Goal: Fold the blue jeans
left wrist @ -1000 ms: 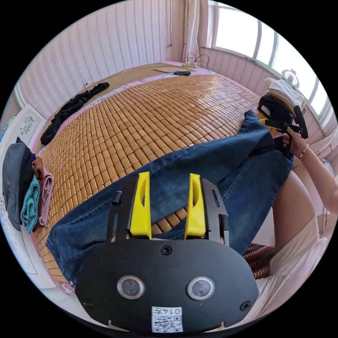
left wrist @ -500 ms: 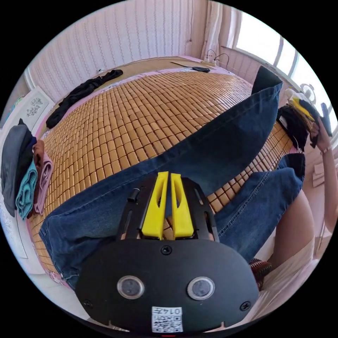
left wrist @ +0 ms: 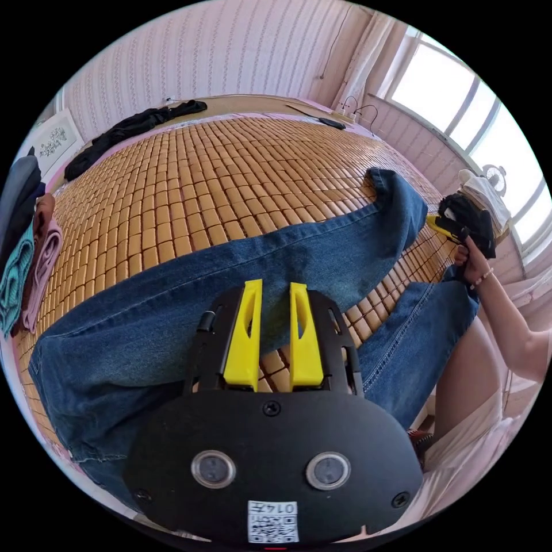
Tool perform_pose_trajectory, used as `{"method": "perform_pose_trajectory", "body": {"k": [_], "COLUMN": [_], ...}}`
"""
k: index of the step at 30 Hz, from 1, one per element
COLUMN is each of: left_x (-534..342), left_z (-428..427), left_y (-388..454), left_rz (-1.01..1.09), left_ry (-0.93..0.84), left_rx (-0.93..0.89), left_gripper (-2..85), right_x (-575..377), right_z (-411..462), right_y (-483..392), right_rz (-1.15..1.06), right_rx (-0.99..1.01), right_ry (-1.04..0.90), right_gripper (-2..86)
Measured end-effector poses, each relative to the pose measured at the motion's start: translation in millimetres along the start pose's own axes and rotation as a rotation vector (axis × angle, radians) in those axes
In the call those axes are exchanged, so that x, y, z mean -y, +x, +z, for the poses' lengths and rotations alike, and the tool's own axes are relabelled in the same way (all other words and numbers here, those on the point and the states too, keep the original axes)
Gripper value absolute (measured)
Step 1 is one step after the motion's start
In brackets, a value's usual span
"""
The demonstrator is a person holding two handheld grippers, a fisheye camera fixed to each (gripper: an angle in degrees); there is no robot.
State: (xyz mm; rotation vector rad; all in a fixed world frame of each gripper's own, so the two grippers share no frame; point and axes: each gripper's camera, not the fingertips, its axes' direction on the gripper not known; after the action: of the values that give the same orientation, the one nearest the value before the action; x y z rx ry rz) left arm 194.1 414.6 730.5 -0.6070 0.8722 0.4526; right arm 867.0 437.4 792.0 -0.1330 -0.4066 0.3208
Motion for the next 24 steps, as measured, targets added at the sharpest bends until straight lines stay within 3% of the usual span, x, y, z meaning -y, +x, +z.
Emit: {"method": "perform_pose_trajectory", "body": {"k": [3, 5, 8, 12, 17, 19, 21, 24], "left_x": [-1.2, 6.3, 17.4, 19.2, 14.8, 11.6, 7.1, 6.9], "left_z": [2.9, 4.3, -8.2, -13.6, 0.2, 14.0, 14.5, 17.2], "left_y": [-3.1, -0.5, 13.9, 15.3, -3.6, -4.9, -9.4, -22.3], "left_rz": [0.015, 0.04, 0.128, 0.202, 0.058, 0.058, 0.039, -0.043], "left_ry": [0.025, -0.006, 0.016, 0.021, -0.017, -0.086, -0.039, -0.042], "left_rx": [0.007, -0.033, 0.071, 0.092, -0.007, -0.027, -0.05, -0.124], "left_gripper": [6.4, 0.1, -0.8, -1.0, -1.0, -1.0, -1.0, -1.0], "right_x": [-7.3, -19.2, -42.0, -44.9, -6.4, 11.8, 27.5, 35.2], "right_z": [-9.2, -41.1, -97.1, -100.6, -30.8, -4.6, 17.2, 23.7], "right_y": [4.7, 8.9, 8.6, 20.7, 11.7, 8.8, 8.0, 9.7], "right_rz": [-0.012, -0.007, -0.023, -0.007, 0.005, 0.01, 0.046, 0.107], "right_rx": [0.01, 0.114, 0.122, 0.063, 0.055, 0.085, 0.088, 0.084], "right_ry": [0.024, 0.133, 0.276, 0.155, 0.035, 0.011, -0.028, -0.04], "right_gripper": [1.2, 0.4, 0.3, 1.7, 17.2, 17.3, 16.0, 5.7]}}
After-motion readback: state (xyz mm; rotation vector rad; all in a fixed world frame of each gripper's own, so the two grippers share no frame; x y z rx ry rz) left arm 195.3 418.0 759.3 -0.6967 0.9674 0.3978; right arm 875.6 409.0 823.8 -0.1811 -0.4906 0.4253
